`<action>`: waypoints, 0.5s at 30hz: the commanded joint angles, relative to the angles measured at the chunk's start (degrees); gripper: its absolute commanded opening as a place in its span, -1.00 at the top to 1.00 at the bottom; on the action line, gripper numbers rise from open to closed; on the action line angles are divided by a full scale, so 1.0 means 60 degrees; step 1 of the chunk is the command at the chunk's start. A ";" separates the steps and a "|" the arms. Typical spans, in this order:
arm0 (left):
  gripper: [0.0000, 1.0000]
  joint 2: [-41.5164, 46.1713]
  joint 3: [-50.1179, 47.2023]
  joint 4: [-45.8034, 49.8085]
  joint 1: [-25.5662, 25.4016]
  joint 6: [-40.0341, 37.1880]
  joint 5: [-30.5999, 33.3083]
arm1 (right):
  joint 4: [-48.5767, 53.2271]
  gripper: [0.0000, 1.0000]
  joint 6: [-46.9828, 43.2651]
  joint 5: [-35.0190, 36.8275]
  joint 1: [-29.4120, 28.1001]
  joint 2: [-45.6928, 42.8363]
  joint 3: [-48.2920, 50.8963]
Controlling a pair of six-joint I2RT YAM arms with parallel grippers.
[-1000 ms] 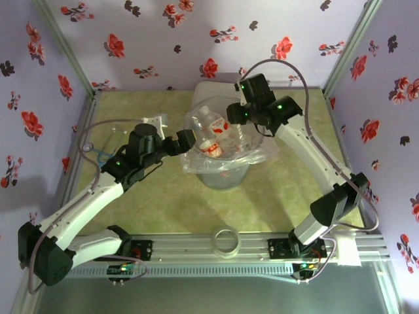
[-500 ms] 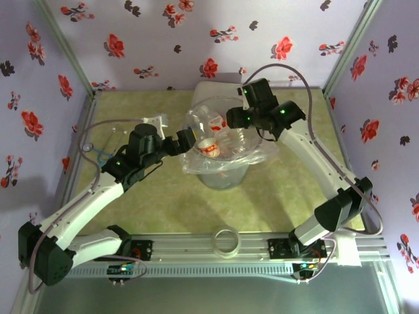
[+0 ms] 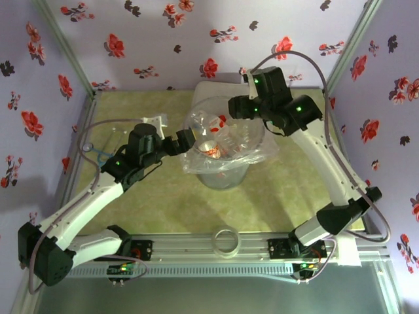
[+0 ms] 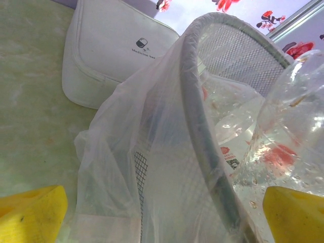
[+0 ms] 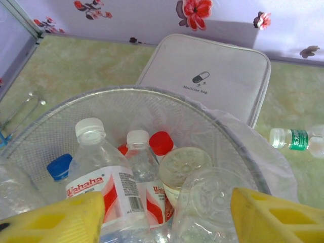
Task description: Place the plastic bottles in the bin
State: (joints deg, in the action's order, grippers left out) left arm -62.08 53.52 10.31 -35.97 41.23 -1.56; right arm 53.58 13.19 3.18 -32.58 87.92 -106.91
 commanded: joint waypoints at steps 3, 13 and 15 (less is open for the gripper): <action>-0.99 0.0607 0.0491 0.0356 0.0211 -0.0561 -0.0003 | -0.0116 -0.08 0.0003 -0.0282 0.0406 0.0204 0.0937; -0.98 0.0614 0.1509 0.0484 0.0526 -0.1208 0.0026 | -0.0883 -0.01 0.0762 -0.1382 0.0391 -0.0458 0.2771; -0.92 0.0269 0.2010 0.0314 0.0543 -0.1382 0.0026 | -0.0942 -0.01 0.0833 -0.1525 0.0391 -0.0573 0.2789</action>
State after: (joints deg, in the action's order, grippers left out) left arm -58.59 61.34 13.15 -33.23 36.01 -1.54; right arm 45.15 15.75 -2.24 -29.87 85.84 -91.70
